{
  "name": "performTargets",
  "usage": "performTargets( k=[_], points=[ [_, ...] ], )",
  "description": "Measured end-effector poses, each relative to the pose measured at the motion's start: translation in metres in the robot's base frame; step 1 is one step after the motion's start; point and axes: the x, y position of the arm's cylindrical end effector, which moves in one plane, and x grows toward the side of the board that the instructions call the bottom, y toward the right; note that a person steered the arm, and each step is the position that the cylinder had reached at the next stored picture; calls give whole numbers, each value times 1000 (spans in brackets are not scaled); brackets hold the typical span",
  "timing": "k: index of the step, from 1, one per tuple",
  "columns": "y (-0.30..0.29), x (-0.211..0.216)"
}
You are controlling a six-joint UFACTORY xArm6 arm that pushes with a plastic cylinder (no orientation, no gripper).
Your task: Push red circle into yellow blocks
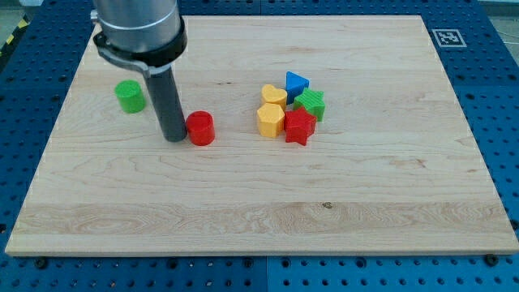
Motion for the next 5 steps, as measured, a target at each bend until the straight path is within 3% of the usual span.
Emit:
performTargets(
  k=[1, 3, 5],
  points=[
    [1, 17],
    [43, -12],
    [38, -12]
  ],
)
